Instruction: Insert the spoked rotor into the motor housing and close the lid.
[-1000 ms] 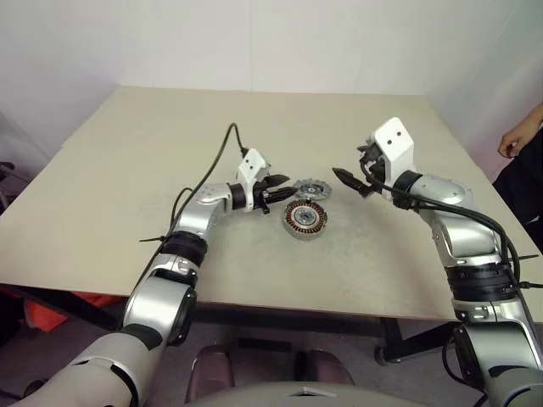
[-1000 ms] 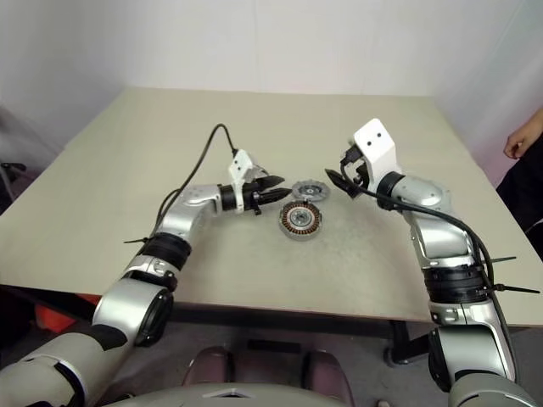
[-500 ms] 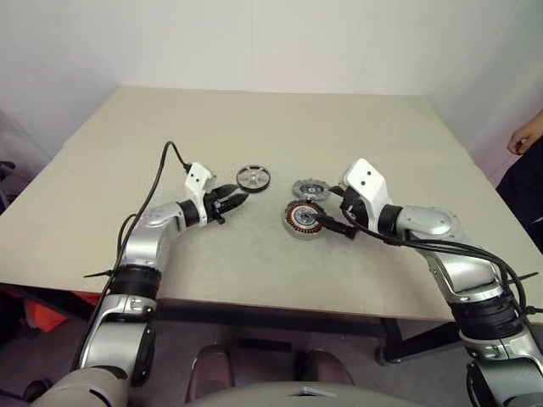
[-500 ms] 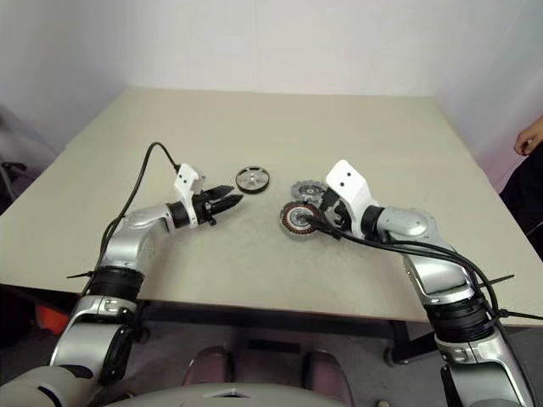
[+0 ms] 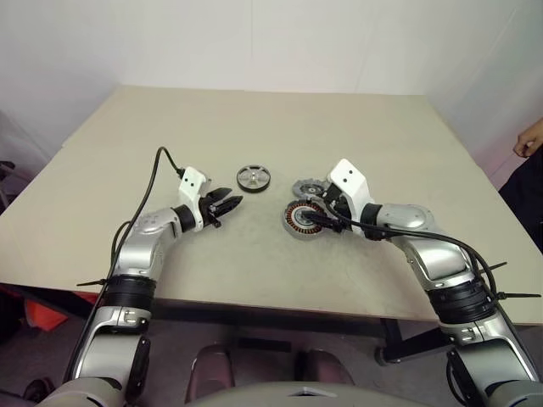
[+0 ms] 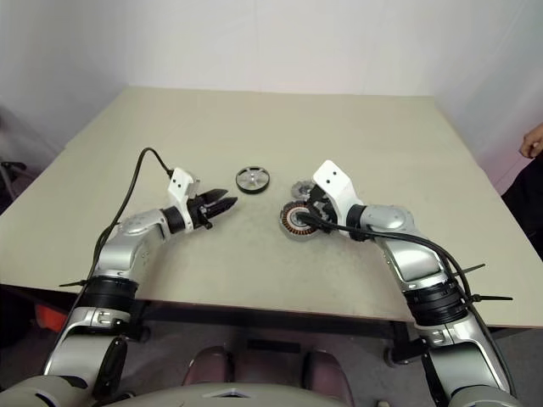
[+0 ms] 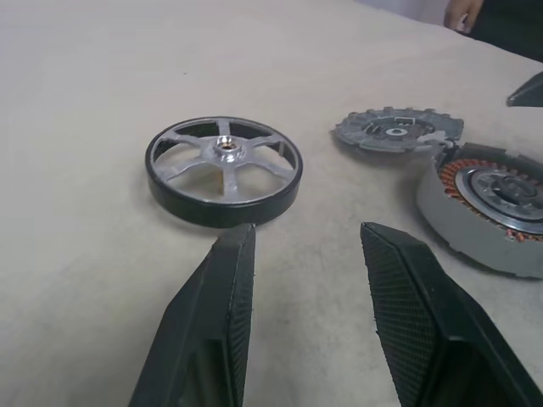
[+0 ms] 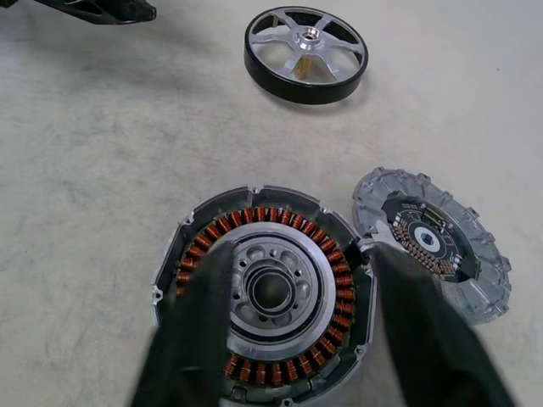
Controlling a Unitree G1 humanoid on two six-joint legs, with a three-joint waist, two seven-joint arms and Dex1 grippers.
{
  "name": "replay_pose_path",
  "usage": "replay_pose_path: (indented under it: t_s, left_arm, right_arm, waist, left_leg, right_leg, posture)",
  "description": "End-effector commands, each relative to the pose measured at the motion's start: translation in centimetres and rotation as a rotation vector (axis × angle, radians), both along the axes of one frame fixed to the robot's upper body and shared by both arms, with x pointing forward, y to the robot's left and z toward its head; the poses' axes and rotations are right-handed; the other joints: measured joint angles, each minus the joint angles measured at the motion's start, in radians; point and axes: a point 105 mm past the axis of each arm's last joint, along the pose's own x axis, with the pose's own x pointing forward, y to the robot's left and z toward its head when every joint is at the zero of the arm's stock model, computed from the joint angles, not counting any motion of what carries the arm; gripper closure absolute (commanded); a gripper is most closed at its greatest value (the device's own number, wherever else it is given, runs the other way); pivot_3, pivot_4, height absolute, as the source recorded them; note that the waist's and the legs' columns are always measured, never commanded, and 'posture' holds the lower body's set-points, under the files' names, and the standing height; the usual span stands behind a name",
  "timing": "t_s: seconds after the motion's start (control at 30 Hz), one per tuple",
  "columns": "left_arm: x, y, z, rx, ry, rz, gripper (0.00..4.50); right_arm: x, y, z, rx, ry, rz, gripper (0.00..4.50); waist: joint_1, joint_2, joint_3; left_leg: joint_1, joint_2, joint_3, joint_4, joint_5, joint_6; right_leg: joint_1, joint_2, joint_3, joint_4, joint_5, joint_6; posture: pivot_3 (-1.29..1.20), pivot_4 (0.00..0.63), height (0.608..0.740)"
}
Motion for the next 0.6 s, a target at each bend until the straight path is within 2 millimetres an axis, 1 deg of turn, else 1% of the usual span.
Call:
replay_pose_path:
  t_s: [0.03, 0.17, 0.23, 0.4, 0.6]
  left_arm:
    - [0.1, 0.0, 1.5, -0.001, -0.059, -0.004, 2.4]
    - [0.1, 0.1, 1.4, 0.006, -0.056, -0.002, 2.4]
    - [0.1, 0.1, 1.3, 0.008, -0.054, -0.001, 2.4]
    - [0.2, 0.1, 1.4, 0.01, -0.056, 0.002, 2.4]
    - [0.2, 0.3, 1.4, 0.012, -0.056, 0.01, 2.4]
  right_arm:
    - [0.3, -0.2, 1.5, 0.013, -0.052, -0.005, 2.99]
    - [0.1, -0.2, 1.4, 0.002, -0.053, 0.003, 4.38]
    - [0.0, -0.1, 1.3, -0.002, -0.05, 0.007, 4.38]
    - [0.1, -0.1, 0.0, -0.02, -0.022, -0.006, 4.38]
    - [0.2, -0.4, -1.0, -0.042, 0.001, -0.015, 4.38]
  waist:
    - [0.0, 0.0, 0.0]
    - [0.0, 0.0, 0.0]
    - [0.0, 0.0, 0.0]
    - [0.0, 0.0, 0.0]
    - [0.0, 0.0, 0.0]
  left_leg:
    - [0.0, 0.0, 0.0, 0.0, 0.0, 0.0]
    - [0.0, 0.0, 0.0, 0.0, 0.0, 0.0]
    - [0.0, 0.0, 0.0, 0.0, 0.0, 0.0]
    - [0.0, 0.0, 0.0, 0.0, 0.0, 0.0]
    - [0.0, 0.0, 0.0, 0.0, 0.0, 0.0]
  right_leg:
    - [0.0, 0.0, 0.0, 0.0, 0.0, 0.0]
    - [0.0, 0.0, 0.0, 0.0, 0.0, 0.0]
    - [0.0, 0.0, 0.0, 0.0, 0.0, 0.0]
    - [0.0, 0.0, 0.0, 0.0, 0.0, 0.0]
    - [0.0, 0.0, 0.0, 0.0, 0.0, 0.0]
  posture:
    - [0.0, 0.0, 0.74]
    - [0.0, 0.0, 0.74]
    - [0.0, 0.0, 0.74]
    - [0.0, 0.0, 0.74]
    - [0.0, 0.0, 0.74]
